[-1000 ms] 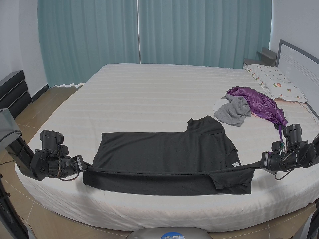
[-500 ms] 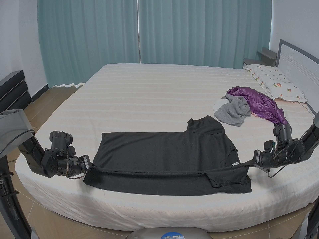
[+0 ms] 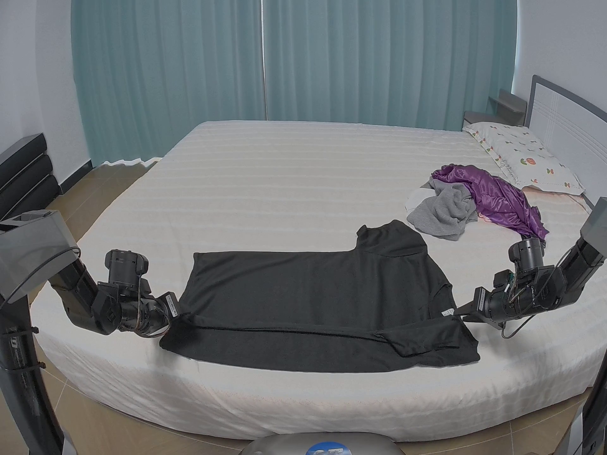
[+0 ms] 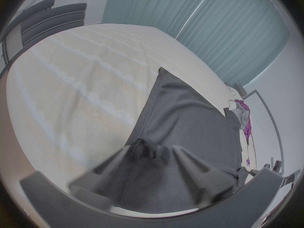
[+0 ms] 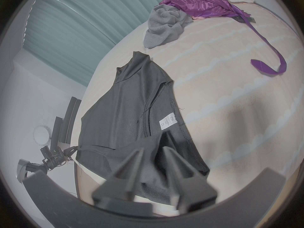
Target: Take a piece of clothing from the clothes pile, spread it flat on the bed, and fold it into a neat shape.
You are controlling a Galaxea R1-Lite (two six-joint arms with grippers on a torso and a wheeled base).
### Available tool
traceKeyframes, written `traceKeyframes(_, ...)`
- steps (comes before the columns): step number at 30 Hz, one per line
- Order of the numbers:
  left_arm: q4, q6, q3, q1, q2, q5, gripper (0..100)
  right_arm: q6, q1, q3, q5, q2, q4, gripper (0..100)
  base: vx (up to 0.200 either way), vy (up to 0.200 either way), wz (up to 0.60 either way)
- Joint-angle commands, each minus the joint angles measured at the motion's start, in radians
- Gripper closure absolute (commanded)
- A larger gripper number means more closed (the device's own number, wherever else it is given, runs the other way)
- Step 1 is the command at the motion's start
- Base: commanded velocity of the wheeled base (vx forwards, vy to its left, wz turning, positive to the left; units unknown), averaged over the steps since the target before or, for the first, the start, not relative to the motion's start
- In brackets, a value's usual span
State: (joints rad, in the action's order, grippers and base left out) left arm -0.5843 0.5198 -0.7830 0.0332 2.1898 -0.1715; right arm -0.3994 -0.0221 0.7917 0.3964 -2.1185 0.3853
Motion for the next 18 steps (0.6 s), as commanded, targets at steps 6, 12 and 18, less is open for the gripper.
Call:
traceKeyframes(6, 0.001, 0.071, 0.014, -0.006, -0.091, -0.014, 0, -0.05, -0.001, -0.081, 0.045, 0.109, 0.041, 0, 0.0, 0.0, 0.0)
traceKeyframes(12, 0.003, 0.172, 0.091, -0.007, -0.223, -0.036, 0, -0.099, -0.002, -0.275, 0.058, 0.173, 0.305, 0, 0.0, 0.0, 0.0)
traceKeyframes(18, 0.001, 0.263, 0.131, 0.03, -0.249, -0.034, 0, -0.236, -0.001, -0.422, 0.064, 0.173, 0.55, 0, 0.0, 0.0, 0.0)
